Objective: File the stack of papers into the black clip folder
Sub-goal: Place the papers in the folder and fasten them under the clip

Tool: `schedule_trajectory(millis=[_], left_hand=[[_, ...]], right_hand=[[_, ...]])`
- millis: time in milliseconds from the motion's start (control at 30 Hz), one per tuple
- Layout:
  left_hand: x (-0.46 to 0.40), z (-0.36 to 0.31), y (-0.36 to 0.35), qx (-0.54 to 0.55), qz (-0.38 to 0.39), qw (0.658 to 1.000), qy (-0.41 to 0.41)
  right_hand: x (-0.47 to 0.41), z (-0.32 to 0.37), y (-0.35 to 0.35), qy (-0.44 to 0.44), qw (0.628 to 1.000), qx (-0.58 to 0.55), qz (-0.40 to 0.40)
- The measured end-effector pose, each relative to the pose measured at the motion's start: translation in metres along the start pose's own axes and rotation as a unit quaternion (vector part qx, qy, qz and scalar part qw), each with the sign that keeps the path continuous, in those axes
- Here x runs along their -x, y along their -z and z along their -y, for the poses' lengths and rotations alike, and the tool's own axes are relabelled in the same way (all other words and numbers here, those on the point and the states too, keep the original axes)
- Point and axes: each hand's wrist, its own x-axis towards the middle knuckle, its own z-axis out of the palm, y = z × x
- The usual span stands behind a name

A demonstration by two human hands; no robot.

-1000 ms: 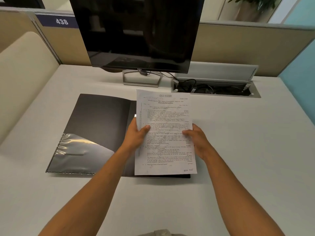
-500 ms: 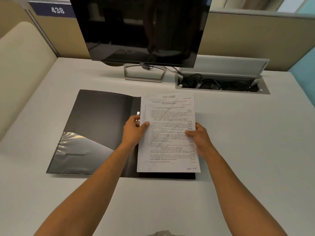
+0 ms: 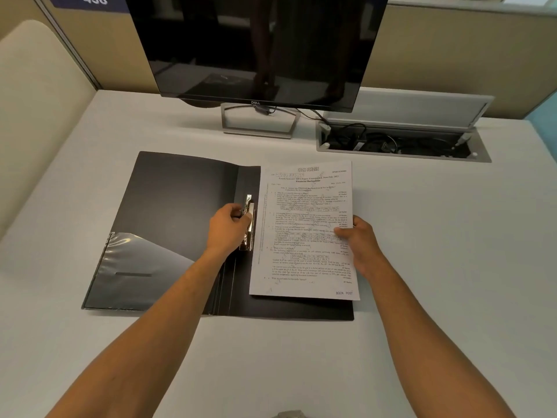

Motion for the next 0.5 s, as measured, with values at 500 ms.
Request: schedule_trajectory(millis=[500], left_hand=[[-0.004,0.008,-0.001,0.012,0.037,0.999,-0.014]], right_hand=[[-0.005,-0.002,-0.017,-0.01,1.0,0.009,0.006]])
